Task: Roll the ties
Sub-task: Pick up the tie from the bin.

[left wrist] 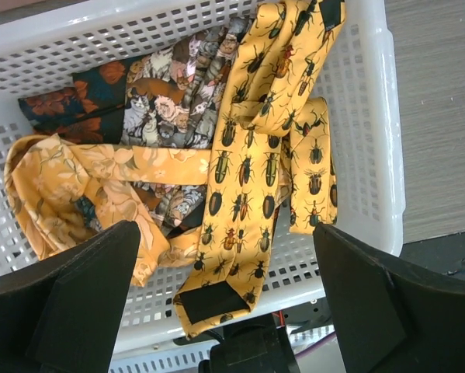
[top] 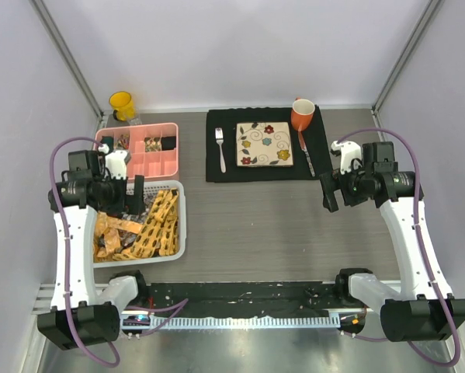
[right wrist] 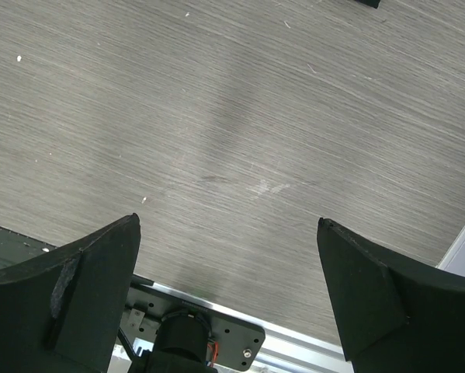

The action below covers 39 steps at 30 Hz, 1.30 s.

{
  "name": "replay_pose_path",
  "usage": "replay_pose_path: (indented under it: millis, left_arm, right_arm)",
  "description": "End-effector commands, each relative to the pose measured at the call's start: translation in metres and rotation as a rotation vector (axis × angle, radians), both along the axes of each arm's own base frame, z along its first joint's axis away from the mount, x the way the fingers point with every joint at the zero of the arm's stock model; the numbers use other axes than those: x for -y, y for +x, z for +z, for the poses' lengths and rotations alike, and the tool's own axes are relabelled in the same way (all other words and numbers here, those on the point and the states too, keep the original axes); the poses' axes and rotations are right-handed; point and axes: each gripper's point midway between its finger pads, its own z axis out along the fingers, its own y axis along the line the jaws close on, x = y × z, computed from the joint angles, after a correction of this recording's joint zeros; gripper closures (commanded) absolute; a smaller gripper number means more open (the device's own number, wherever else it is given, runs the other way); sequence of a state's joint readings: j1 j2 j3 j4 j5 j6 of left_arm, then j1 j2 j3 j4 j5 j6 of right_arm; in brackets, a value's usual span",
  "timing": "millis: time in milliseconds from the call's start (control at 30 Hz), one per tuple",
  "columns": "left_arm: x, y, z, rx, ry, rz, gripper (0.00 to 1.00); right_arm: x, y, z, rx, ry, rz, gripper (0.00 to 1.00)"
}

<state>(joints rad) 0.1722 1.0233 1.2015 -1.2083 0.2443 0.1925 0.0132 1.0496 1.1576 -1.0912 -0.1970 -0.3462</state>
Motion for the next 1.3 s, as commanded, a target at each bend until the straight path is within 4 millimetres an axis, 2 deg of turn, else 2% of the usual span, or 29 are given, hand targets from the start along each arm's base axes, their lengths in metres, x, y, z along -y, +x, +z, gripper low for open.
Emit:
replay_pose_path:
  millis: [0, 200, 233, 333, 367, 433, 533, 567, 600, 633, 800, 1067, 1267]
  left_arm:
    - [0.006, 0.02, -0.001, 0.053, -0.02, -0.083, 0.01]
    - [0.025, 0.034, -0.018, 0.048, -0.09, -0.21, 0.0]
    - [0.026, 0.044, -0.019, 0.082, -0.085, -0.221, 0.0]
    - [0.036, 0.056, -0.026, 0.111, -0.083, -0.273, 0.0]
    - [0.039, 0.059, -0.032, 0.098, -0.092, -0.285, 0.0]
    - [0.049, 0.067, -0.037, 0.106, -0.096, -0.325, 0.05]
    - [0.061, 0.076, -0.055, 0.071, -0.1, -0.366, 0.11]
    - [0.061, 0.078, -0.064, 0.048, -0.1, -0.367, 0.12]
    - [0.059, 0.084, -0.068, 0.052, -0.088, -0.361, 0.13]
    - [0.067, 0.085, -0.072, 0.046, -0.084, -0.392, 0.14]
    - [0.069, 0.104, -0.087, 0.013, -0.085, -0.4, 0.19]
    - [0.077, 0.11, -0.112, -0.041, -0.075, -0.45, 0.25]
    - [0.082, 0.113, -0.12, -0.019, -0.059, -0.459, 0.27]
  right_arm:
    - [-0.004, 0.004, 0.013, 0.03, 0.014, 0.018, 0.01]
    - [-0.003, 0.01, 0.01, 0.016, 0.013, 0.014, 0.0]
    - [-0.004, 0.01, 0.009, 0.012, 0.015, 0.013, 0.0]
    - [-0.004, 0.011, 0.008, 0.004, 0.017, 0.011, 0.01]
    - [0.003, 0.012, 0.007, 0.001, 0.015, -0.016, 0.0]
    - [0.004, 0.013, 0.005, -0.008, 0.012, -0.018, 0.0]
    - [0.005, 0.015, 0.003, -0.017, 0.006, -0.023, 0.01]
    - [0.005, 0.016, 0.003, -0.017, 0.007, -0.023, 0.01]
    - [0.006, 0.017, 0.004, -0.015, 0.006, -0.024, 0.01]
    - [0.006, 0.018, 0.004, -0.018, 0.004, -0.025, 0.0]
    - [0.008, 0.024, 0.009, -0.014, -0.004, -0.03, 0.0]
    - [0.013, 0.028, 0.008, -0.025, -0.034, -0.032, 0.0]
    - [0.013, 0.029, 0.006, -0.036, -0.036, -0.029, 0.01]
